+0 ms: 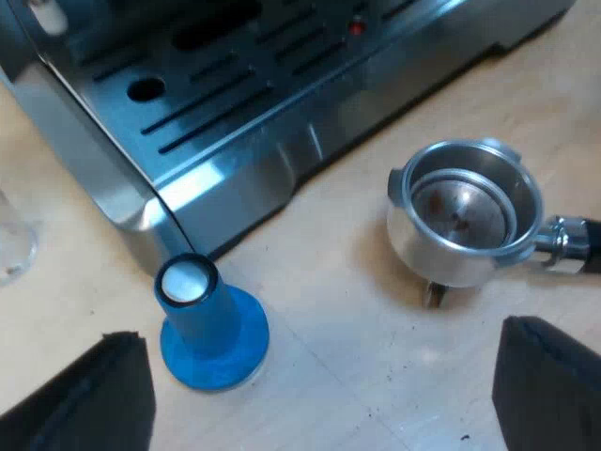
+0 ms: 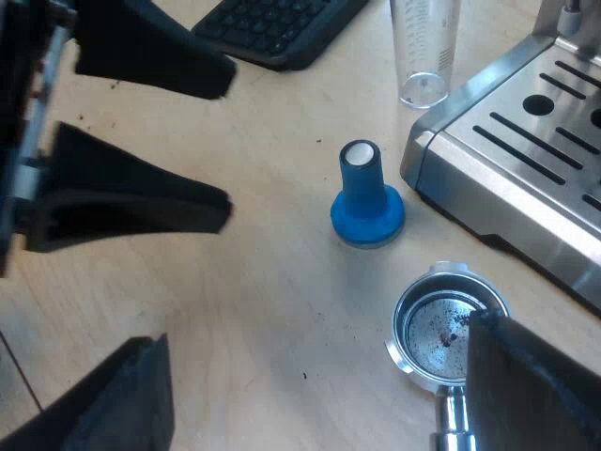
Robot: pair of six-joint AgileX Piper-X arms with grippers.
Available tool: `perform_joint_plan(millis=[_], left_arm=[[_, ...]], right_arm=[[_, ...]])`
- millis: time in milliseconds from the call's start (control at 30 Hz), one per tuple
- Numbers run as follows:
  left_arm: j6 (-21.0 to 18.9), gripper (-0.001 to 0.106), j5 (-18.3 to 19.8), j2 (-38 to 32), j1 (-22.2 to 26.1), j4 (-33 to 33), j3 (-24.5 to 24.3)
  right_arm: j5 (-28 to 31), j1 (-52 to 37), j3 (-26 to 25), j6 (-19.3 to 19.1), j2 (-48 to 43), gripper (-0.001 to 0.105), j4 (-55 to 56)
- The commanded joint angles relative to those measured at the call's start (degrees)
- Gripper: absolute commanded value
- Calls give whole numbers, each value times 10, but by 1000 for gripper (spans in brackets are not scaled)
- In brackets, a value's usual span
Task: Grind coffee beans and then tamp
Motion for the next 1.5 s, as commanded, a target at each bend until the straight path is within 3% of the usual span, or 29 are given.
perform_joint_plan(millis=[33, 167, 367, 433, 1167, 1400, 1500], left_arm=[[-8, 79, 2, 48, 2, -29, -1], [-17, 79, 14, 106, 36, -61, -1], [-8, 79, 103, 175, 108, -124, -1], [6, 79, 114, 191, 113, -138, -1], [22, 79, 103, 337, 113, -299, -1], [22, 79, 103, 378, 113, -307, -2], [22, 72, 103, 378, 113, -307, -2]], right_arm=[[-5, 1, -5, -10, -4, 66, -8], [-5, 1, -5, -10, -4, 66, -8], [-5, 1, -5, -10, -4, 66, -8], [-5, 1, -5, -10, -4, 66, -8], [-5, 1, -5, -10, -4, 66, -8], [-5, 1, -5, -10, -4, 66, -8], [-5, 1, -5, -10, -4, 66, -8]])
